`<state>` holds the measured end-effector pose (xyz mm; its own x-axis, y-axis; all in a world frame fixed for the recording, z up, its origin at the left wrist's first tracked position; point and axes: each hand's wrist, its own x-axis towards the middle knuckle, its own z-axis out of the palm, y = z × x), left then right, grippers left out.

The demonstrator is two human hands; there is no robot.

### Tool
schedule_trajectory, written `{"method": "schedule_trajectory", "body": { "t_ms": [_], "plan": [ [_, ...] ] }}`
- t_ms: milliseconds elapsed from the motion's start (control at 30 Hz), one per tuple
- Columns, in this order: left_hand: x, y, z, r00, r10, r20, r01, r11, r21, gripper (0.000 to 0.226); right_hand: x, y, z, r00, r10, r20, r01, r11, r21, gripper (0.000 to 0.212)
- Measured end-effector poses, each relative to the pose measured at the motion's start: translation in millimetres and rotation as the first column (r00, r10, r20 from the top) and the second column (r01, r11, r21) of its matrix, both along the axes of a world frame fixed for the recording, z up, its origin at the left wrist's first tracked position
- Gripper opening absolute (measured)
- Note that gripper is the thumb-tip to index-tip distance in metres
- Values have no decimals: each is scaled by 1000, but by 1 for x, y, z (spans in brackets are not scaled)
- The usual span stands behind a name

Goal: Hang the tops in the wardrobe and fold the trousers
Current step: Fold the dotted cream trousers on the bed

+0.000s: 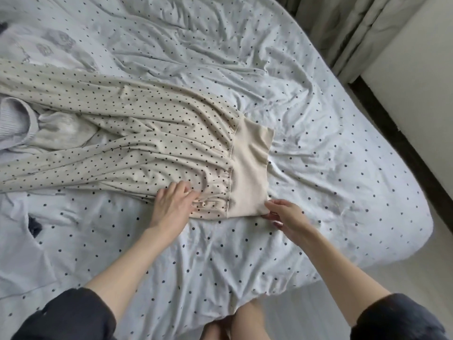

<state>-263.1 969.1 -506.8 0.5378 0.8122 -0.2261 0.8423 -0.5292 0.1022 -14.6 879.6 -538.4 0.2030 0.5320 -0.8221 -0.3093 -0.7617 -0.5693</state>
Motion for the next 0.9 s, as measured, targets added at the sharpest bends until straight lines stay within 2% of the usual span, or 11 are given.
{"method": "schedule_trajectory", "body": {
  "t_ms": [100,200,267,333,433,500,633,700,800,867,900],
  "plan": [
    [-4,-1,-7,998,-48,36,45,995,87,29,-3,7,-6,1000,9,8,-9,1000,18,12],
    [-10,-4,-11,987,-57,151,43,994,97,24,-8,8,-8,1000,12,-15,-11,1000,12,15],
    [-14,-8,-9,977,-55,204,44,998,55,22,-11,7,-9,999,-20,36,19,1000,5,4],
    [-15,-13,-5,972,-65,227,62,998,20,20,-9,5,-11,991,-24,134,26,1000,-9,10],
    [-7,-26,7,988,-59,140,78,988,-133,10,-1,-5,-8,954,46,297,-24,997,-77,11],
    [0,-36,8,992,-94,87,112,967,-231,13,9,-14,-9,911,114,397,-57,987,-153,13],
    [23,-54,9,981,-168,100,192,925,-329,19,33,-22,-5,828,196,526,-65,964,-257,21],
    [34,-59,10,977,-200,67,211,902,-376,21,40,-21,1,818,242,521,-95,952,-292,19],
    [45,-39,12,984,-179,-2,162,893,-420,21,43,-2,11,866,389,315,-275,895,-350,11],
    [51,-16,17,992,-124,2,116,925,-361,23,44,22,15,784,548,291,-430,818,-382,17],
    [55,-3,21,996,-85,18,86,950,-299,24,46,36,16,721,595,355,-470,797,-380,22]
  ]
}}
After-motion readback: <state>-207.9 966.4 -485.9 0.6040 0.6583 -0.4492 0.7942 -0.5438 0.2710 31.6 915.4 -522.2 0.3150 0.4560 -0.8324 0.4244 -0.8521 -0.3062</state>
